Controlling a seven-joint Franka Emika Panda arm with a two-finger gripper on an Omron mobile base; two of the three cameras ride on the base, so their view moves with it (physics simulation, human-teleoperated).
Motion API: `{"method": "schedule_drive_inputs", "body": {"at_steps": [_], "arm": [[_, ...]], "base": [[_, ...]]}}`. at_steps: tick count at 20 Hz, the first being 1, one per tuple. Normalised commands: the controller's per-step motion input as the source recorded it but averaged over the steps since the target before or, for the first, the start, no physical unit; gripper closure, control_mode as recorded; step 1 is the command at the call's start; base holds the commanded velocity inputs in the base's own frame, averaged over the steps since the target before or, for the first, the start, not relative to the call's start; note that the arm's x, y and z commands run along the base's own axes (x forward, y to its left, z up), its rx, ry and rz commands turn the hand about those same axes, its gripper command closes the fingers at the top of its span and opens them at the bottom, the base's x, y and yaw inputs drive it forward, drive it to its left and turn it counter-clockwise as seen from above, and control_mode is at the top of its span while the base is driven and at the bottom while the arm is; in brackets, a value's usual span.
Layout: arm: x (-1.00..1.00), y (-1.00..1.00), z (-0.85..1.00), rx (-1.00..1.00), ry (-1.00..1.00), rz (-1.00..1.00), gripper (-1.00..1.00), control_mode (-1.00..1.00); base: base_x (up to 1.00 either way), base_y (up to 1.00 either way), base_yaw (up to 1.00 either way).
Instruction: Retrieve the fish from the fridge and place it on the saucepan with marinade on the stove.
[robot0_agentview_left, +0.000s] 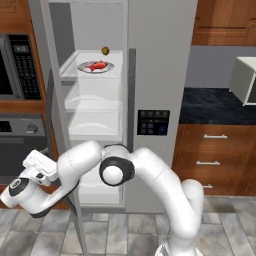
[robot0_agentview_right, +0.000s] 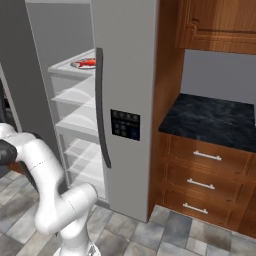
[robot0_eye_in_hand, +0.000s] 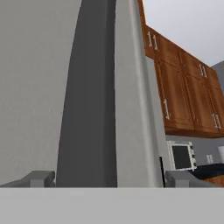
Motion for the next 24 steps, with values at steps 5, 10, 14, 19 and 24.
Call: {"method": "schedule_drive_inputs", "body": {"at_steps": [5,10,14,19,24], "arm": [[-0.98,0.05,0.31,0.00,-0.21,0.03,-1.00,-1.00],[-0.52,0.45,0.02,0.00,-0.07,0.14,-1.00,-1.00],[-0.01,0.60,-0.21,0.06,0.09,0.16,-1.00,-1.00],[0.15,0.41,-0.33,0.12,0.31,0.05,-1.00,-1.00],[-0.81,0.11,0.14,0.05,0.01,0.08,-1.00,-1.00]], "base": [[0.00,0.00,0.00],[0.00,0.00,0.00],[0.00,0.00,0.00],[0.00,0.00,0.00],[0.00,0.00,0.00]]}}
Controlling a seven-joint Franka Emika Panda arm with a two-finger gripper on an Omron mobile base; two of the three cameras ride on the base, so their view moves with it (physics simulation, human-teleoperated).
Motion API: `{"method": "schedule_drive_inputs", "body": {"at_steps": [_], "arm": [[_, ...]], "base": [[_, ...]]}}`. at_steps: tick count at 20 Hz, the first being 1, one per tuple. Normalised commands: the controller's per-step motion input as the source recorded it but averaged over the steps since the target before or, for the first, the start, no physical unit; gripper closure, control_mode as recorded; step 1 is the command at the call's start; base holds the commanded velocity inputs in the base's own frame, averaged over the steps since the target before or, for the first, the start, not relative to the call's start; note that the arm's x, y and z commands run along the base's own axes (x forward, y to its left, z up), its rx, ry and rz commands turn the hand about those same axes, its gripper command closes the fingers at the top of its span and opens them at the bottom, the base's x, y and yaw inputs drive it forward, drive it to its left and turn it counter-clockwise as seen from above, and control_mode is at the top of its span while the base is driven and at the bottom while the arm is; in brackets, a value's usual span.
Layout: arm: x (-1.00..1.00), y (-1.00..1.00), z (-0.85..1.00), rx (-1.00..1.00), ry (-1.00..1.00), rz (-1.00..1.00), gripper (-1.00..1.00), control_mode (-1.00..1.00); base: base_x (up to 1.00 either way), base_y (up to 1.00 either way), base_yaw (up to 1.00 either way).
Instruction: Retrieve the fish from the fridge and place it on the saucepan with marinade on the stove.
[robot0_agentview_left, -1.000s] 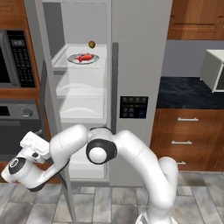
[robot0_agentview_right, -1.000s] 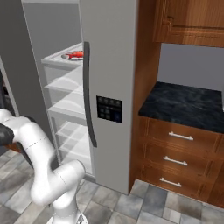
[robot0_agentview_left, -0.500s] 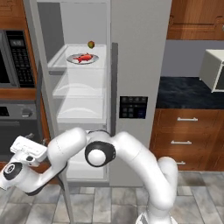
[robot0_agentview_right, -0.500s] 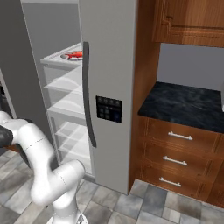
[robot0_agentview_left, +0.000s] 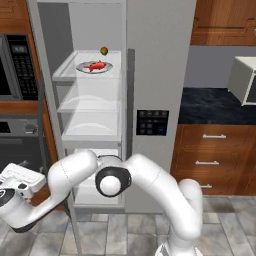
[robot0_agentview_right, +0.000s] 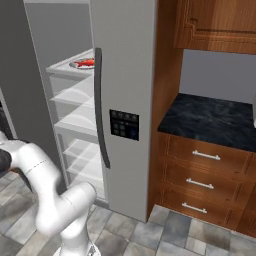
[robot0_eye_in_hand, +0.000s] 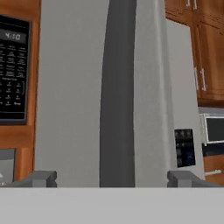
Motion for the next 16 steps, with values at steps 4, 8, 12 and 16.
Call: {"method": "schedule_drive_inputs", "body": {"at_steps": [4,8,12,16], "arm": [[-1.00,0.00,0.15,0.03,-0.11,0.10,-1.00,-1.00],[-1.00,-0.46,0.41,0.08,-0.16,0.06,-1.00,-1.00],[-1.00,-0.98,0.45,0.18,-0.07,0.00,-1.00,-1.00],[-0.82,-1.00,0.37,0.13,0.00,0.00,-1.00,-1.00]], "base": [[0.00,0.00,0.00],[0.00,0.00,0.00],[0.00,0.00,0.00],[0.00,0.00,0.00]]}}
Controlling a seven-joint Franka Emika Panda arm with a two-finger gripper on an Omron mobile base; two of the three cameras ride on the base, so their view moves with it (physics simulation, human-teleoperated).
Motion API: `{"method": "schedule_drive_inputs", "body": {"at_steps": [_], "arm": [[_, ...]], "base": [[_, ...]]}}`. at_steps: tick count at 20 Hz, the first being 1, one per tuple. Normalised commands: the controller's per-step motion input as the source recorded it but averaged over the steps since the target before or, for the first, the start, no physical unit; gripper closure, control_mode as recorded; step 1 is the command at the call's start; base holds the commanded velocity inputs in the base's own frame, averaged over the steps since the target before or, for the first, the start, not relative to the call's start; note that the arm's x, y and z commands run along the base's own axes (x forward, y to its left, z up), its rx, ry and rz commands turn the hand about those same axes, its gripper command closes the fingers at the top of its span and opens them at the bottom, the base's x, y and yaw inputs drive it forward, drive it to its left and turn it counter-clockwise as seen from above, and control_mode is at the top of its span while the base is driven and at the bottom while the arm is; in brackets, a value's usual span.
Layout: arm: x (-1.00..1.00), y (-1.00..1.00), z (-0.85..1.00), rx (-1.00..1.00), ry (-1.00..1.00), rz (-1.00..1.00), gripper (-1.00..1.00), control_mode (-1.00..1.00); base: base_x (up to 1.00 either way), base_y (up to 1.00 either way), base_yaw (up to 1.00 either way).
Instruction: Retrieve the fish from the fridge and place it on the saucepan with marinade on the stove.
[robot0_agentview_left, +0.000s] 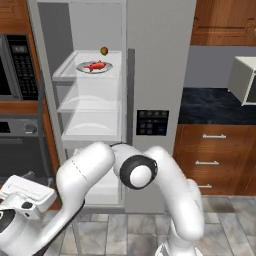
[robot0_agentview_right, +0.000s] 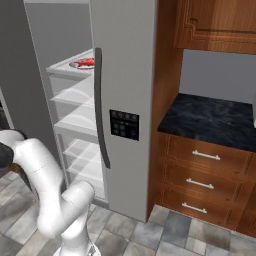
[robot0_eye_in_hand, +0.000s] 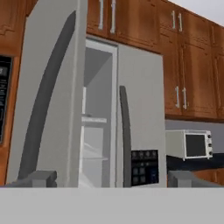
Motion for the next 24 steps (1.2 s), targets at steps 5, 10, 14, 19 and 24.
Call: {"method": "schedule_drive_inputs", "body": {"at_steps": [5,10,14,19,24], "arm": [[-0.88,-1.00,0.57,0.12,0.00,0.00,-1.00,-1.00],[-0.52,-1.00,0.93,0.25,0.00,0.00,-1.00,-1.00],[-0.10,-1.00,0.75,0.26,0.00,0.00,-1.00,-1.00],[0.06,-1.00,0.16,0.16,0.06,0.00,-1.00,-1.00],[0.26,-1.00,0.20,0.20,0.26,0.06,-1.00,-1.00]], "base": [[0.00,0.00,0.00],[0.00,0.00,0.00],[0.00,0.00,0.00],[0.00,0.00,0.00],[0.00,0.00,0.00]]}}
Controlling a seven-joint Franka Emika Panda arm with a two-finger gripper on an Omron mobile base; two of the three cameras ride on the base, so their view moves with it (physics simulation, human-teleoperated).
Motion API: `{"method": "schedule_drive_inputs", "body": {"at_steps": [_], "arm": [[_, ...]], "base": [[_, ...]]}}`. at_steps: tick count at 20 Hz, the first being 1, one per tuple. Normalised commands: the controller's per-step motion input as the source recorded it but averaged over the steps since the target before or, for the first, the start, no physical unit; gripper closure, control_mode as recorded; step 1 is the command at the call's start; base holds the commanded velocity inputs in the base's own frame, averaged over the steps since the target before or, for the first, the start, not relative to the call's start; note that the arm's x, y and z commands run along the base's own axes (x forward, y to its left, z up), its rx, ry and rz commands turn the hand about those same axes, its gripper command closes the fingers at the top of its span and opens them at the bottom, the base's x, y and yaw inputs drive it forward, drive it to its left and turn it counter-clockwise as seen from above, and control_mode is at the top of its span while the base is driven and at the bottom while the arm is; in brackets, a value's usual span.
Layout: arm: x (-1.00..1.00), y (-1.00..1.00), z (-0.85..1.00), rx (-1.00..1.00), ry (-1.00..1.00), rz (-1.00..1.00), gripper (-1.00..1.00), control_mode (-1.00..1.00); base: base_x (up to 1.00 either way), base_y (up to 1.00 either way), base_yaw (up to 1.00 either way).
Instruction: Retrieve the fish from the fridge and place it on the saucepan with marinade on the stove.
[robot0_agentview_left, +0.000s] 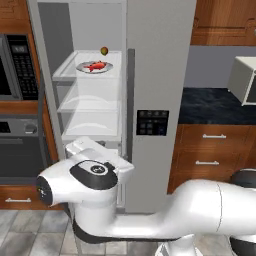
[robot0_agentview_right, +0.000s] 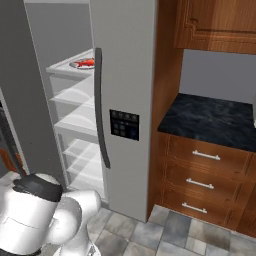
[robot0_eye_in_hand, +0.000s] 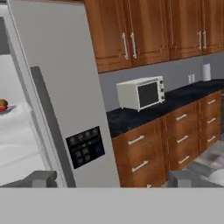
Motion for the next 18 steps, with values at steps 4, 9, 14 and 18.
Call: {"method": "schedule_drive_inputs", "body": {"at_steps": [4,9,14,18], "arm": [[0.76,-1.00,0.39,0.36,0.48,0.20,-1.00,-1.00],[0.79,-0.82,0.14,0.34,0.58,0.29,-1.00,-1.00],[0.78,-0.35,-0.01,0.29,0.63,0.42,-1.00,-1.00],[0.93,0.00,0.00,0.27,0.62,0.42,-1.00,-1.00]], "base": [[0.00,0.00,0.00],[0.00,0.00,0.00],[0.00,0.00,0.00],[0.00,0.00,0.00]]}}
